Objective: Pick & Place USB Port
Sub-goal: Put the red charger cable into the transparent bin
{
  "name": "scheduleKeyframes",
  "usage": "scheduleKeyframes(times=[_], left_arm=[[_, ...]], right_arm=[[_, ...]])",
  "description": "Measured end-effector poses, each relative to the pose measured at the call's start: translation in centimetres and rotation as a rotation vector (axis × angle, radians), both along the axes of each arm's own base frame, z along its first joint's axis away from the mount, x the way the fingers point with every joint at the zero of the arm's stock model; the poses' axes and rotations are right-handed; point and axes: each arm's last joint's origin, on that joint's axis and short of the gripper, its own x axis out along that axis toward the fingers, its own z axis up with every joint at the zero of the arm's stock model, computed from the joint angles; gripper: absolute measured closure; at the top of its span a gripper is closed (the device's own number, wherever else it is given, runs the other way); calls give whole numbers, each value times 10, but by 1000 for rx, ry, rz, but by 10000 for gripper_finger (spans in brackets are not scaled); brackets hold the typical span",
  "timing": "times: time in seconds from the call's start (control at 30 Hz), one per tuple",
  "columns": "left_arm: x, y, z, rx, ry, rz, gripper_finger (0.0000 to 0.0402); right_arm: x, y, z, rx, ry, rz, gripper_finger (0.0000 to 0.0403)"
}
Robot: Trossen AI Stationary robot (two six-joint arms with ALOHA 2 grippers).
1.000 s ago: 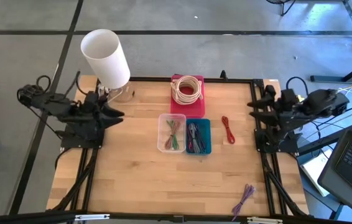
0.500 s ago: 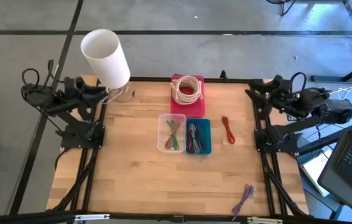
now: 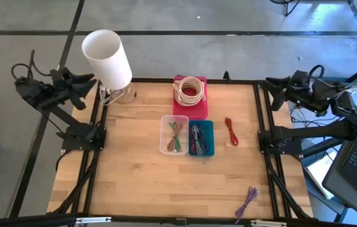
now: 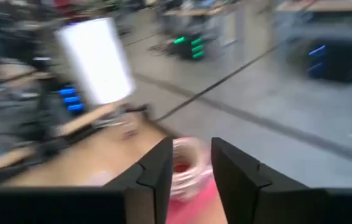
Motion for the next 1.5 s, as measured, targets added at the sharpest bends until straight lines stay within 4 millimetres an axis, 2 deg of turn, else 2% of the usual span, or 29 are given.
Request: scheduleKeyframes(times=[0.1,0.23,0.47,0.7,0.97,1.13,1.33,1.5], left_arm=[[9,-6,-5,6,20,-56,259],[32,-22,-22,58,118,-99,259],[53,-37,-50,19,180,-168,259],[67,-45,-67,7,224,-191,259],[107,-59,-96,-119,386,-237,258],[131,-62,-108,-255,423,-207,258],[152,-66,-111,-321,365,-179,258],[159,-69,-107,-338,309,-201,258]], right_arm=[[7,3,-1,121,-14,133,300],[26,6,-19,294,158,210,311],[49,5,-47,467,491,91,313],[67,4,-56,585,517,-20,313],[79,3,-75,729,674,-223,283],[96,2,-102,756,749,-286,246],[112,2,-149,777,858,-323,205],[124,2,-188,800,777,-302,189]])
